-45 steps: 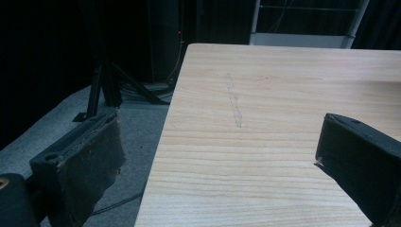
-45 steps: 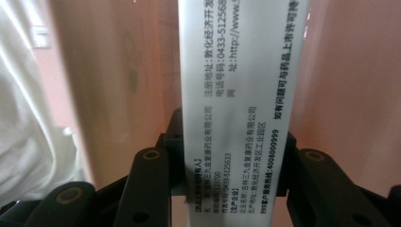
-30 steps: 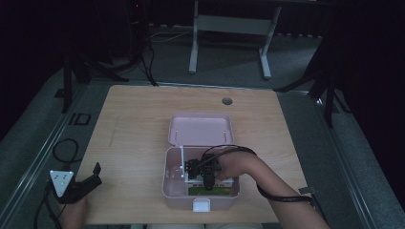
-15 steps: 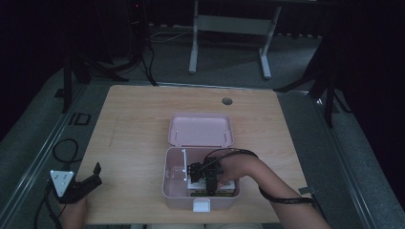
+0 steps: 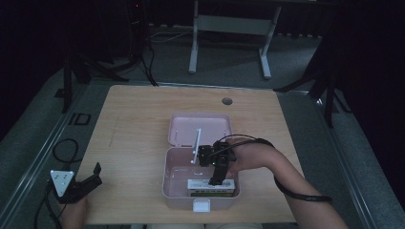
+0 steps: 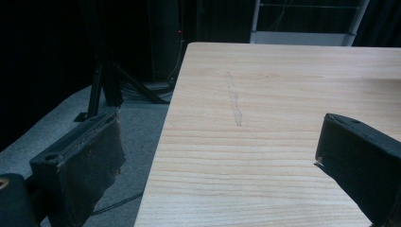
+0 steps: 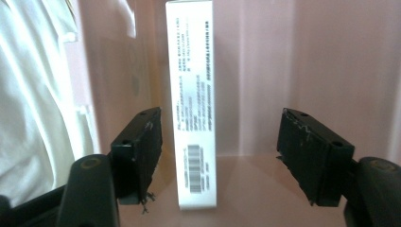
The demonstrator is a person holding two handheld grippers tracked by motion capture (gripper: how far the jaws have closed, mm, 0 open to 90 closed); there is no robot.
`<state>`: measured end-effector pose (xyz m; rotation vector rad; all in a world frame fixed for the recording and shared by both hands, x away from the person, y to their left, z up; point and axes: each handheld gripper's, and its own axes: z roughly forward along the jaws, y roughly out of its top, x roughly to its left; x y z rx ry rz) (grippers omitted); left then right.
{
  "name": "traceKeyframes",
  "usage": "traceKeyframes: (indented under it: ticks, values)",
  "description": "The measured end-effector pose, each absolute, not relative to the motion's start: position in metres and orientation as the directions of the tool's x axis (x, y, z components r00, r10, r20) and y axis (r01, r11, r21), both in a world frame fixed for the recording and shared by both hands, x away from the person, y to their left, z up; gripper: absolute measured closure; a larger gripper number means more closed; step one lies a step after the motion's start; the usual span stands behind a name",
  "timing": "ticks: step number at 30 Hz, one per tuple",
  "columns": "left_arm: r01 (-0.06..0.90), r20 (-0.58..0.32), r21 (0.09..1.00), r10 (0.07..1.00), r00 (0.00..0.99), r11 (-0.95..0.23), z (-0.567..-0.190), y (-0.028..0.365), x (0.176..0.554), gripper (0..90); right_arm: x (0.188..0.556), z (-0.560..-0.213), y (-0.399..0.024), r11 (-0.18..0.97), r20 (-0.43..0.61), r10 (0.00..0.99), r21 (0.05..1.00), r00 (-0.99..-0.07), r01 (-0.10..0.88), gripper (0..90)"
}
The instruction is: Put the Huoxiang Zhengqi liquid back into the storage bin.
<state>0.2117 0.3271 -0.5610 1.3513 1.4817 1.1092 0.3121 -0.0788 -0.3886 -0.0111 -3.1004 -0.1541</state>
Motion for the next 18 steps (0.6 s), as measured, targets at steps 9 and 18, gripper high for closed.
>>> traceKeyframes:
  ticks: [9,18]
  values:
    - [0.269,-0.009,0.963,0.996,-0.086,0.032,-0.561,0.326,0.212,2.1,0.324,-0.362,-0.122,0.962,0.009,0.065,0.265,-0.998,0.065,12.3]
    - [0.271,-0.006,0.962,0.996,-0.086,0.029,-0.561,0.326,0.212,2.1,0.339,-0.353,-0.178,0.907,-0.094,0.189,0.399,-0.977,0.137,12.6]
